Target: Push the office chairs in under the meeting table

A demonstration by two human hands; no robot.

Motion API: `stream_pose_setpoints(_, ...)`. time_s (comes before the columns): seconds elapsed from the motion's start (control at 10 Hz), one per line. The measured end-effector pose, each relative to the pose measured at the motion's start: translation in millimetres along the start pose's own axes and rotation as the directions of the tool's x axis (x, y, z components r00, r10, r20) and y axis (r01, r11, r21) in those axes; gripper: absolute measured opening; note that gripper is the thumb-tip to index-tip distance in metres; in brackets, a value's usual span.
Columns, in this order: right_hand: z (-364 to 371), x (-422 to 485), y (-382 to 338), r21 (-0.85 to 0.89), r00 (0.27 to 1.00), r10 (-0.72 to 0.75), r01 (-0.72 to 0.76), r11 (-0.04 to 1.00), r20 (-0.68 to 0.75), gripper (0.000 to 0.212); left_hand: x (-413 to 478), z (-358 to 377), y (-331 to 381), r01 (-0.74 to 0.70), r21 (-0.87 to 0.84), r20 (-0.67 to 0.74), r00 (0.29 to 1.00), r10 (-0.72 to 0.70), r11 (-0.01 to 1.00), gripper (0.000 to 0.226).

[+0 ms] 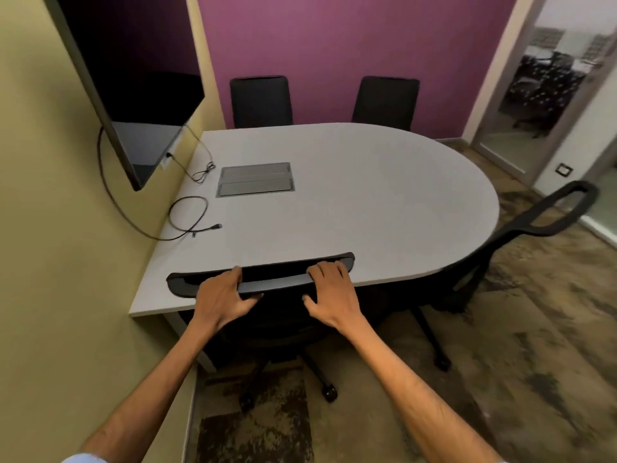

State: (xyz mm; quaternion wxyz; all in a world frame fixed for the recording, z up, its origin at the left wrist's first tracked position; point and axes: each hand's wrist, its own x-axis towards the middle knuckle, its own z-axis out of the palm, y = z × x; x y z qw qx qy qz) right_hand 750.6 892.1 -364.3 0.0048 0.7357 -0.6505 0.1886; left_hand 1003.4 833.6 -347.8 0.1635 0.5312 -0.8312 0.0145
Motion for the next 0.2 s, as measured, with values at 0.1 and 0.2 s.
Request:
stream_pose_setpoints(0.1, 1.9, -31.4, 3.1, -0.001, 0.998, 0.044, -0.044, 0.999, -0.045, 0.075, -23.1, 9.3, 11.4, 0.053, -0.083, -0.151, 0.986, -0.065, 0.995, 0.063)
stream_pose_setpoints(0.2, -8.2, -48.3, 16.9, -0.009, 0.973, 0.161, -0.165, 0.986, -0.168, 0.076, -27.1, 14.4, 42.7, 0.073, -0.158, -0.193, 0.976, -0.104, 0.985, 0.076)
